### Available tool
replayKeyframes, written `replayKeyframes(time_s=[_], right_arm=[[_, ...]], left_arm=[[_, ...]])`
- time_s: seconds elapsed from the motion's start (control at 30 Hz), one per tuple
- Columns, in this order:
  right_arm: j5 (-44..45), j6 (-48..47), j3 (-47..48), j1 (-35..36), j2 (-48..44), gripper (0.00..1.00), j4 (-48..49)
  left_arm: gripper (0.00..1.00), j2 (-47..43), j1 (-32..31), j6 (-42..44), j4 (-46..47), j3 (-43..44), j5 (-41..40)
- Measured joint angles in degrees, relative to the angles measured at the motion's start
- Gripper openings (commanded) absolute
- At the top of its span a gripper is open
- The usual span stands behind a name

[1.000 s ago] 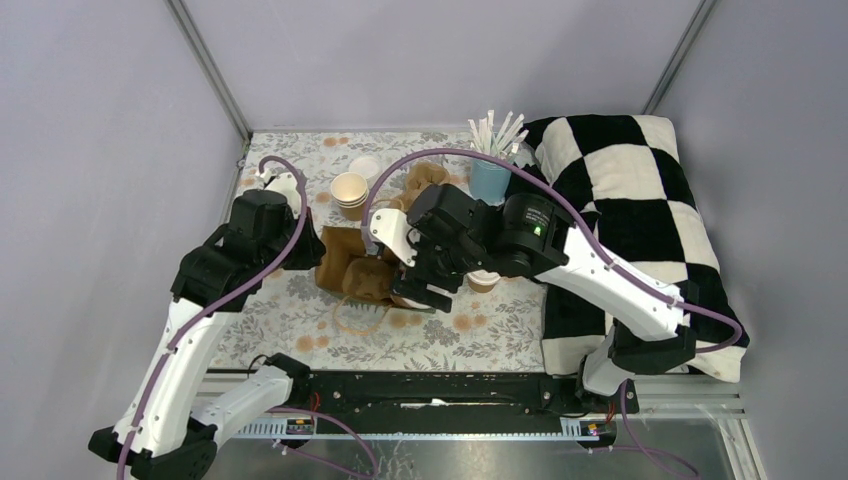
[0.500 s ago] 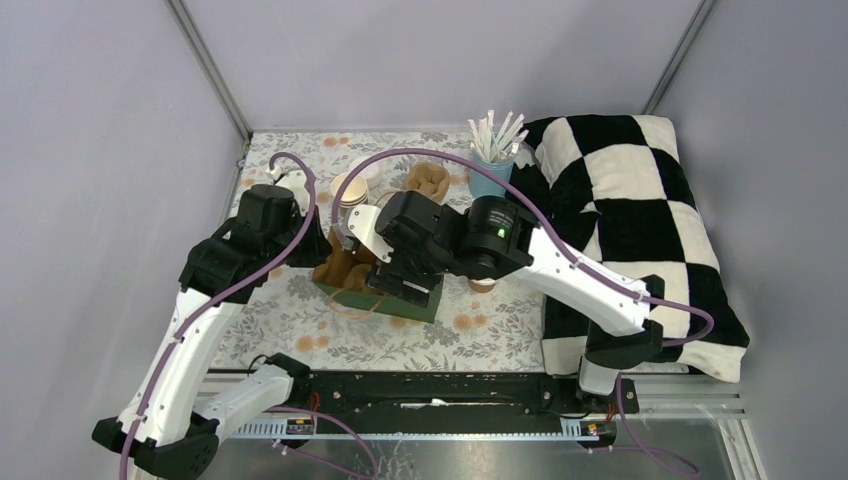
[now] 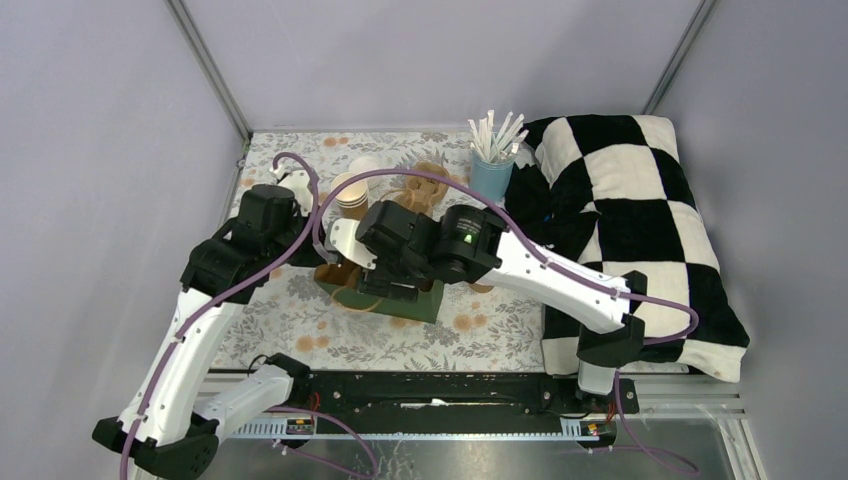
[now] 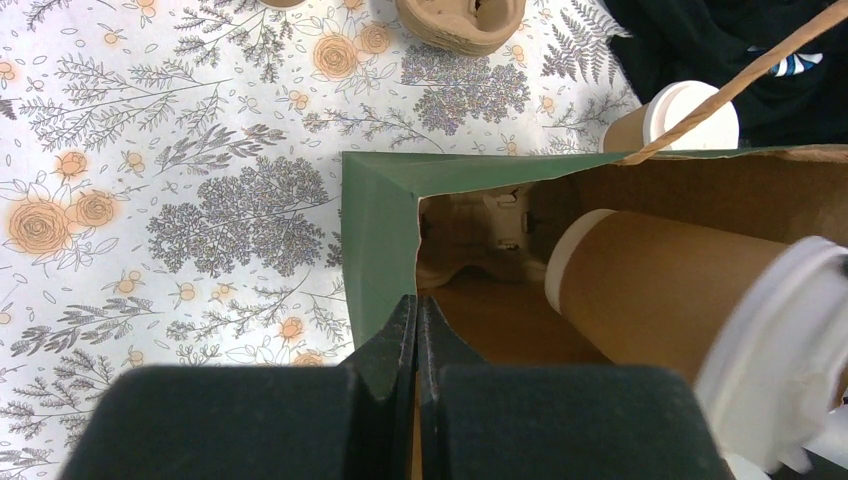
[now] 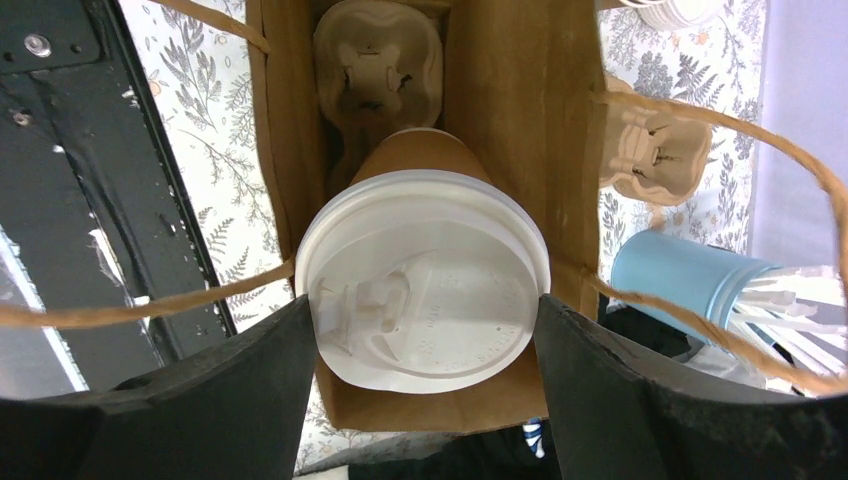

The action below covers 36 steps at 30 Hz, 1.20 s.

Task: Pack the takeout coffee

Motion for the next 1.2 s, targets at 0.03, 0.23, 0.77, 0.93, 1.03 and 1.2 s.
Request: replayKeyframes(time_s=[0.03, 0.23, 0.77, 0.93, 1.03, 1.2], right_arm=[[0.00, -0.52, -1.18, 0.00, -0.02, 0.60, 0.81], [-0.11, -2.29, -6.75, -0.44, -0.04, 0.59, 1.99], [-4.15, -1.88, -7.37, -2.78, -0.44, 0.58, -0.72], [-3.76, -0.92, -7.37, -2.78, -0.44, 0.58, -2.12], [-2.58, -0.74, -7.37, -2.78, -0.37, 0.58, -2.19], [-1.29, -0.74, -7.82, -2.84, 0.15, 0.58, -1.75]], left_arm=[[0.00, -0.07, 0.00, 0.13, 0.00, -0.02, 0.00], [0.00, -0.46, 0.00, 0.35, 0.50, -0.11, 0.00], [0.00, -2.58, 0.00, 0.33, 3.89, -1.51, -0.04], [0.00, -2.54, 0.00, 0.31, 4.15, -1.77, 0.09], [0.00, -2.51, 0.00, 0.31, 4.20, -1.97, 0.46], [0.00, -2.54, 0.00, 0.28, 4.35, -2.19, 0.94]])
